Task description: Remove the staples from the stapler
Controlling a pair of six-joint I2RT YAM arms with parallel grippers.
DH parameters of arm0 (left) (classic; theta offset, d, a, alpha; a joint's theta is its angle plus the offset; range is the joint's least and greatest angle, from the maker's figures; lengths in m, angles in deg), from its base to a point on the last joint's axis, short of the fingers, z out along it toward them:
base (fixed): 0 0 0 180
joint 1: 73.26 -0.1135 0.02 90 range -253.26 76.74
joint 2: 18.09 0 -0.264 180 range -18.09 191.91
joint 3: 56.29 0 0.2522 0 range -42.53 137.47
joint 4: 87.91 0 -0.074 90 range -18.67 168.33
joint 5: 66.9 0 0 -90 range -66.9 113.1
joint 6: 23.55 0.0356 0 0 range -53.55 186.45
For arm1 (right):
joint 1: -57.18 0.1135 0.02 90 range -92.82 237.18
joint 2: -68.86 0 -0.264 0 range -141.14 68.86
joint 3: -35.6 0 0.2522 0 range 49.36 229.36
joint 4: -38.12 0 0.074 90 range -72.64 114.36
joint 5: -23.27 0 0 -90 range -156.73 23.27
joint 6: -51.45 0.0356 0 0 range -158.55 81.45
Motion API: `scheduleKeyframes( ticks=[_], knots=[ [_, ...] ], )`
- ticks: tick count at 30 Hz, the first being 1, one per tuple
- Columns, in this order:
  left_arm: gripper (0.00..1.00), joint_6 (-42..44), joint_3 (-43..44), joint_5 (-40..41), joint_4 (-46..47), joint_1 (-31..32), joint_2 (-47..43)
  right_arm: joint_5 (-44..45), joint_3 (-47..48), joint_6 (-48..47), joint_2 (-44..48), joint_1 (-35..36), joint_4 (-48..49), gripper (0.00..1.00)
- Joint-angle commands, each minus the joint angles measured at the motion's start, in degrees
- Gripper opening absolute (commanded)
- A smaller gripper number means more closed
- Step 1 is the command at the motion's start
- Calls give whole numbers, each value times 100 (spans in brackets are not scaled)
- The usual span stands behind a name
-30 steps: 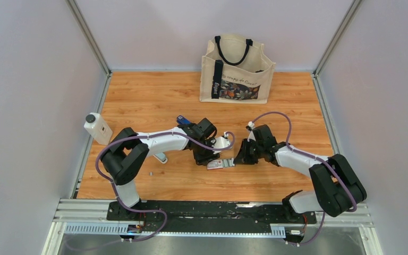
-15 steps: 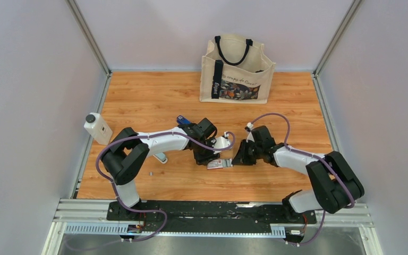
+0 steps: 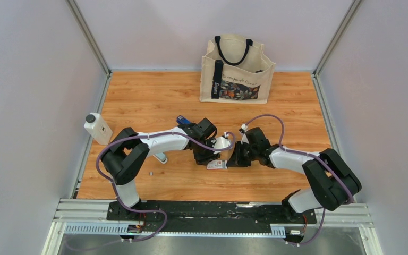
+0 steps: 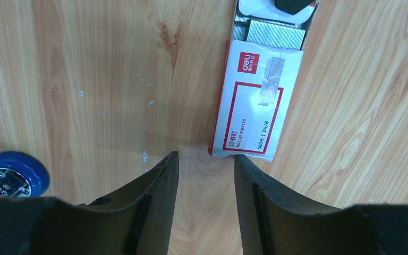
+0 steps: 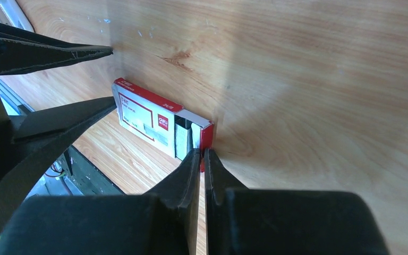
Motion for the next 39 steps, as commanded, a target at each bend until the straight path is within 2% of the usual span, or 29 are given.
scheduleKeyframes(
  ticks=[1, 5, 10, 18, 26, 31, 39],
  knots=[
    [51, 98, 133, -40, 83, 44, 68, -104, 147, 175, -110, 123, 437, 8],
    [51, 107, 133, -40, 74, 53, 59, -165, 164, 306, -181, 254, 613, 13],
    [51, 116, 124, -22, 65, 53, 68, -218, 190, 377, -260, 343, 736, 27],
    [51, 204, 89, 92, -5, 44, 59, -7, 33, 184, 30, 325, 350, 30],
    [51, 177, 177, 13, -163, 36, -2, -86, 23, 175, 153, 316, 403, 32],
    [51, 169, 405, -49, -426, -131, -125, 45, 129, -71, 486, 185, -282, 42],
    [51, 46, 625, -295, -1077, -623, -722, 107, -214, -194, 1461, -281, -1029, 44]
  ],
)
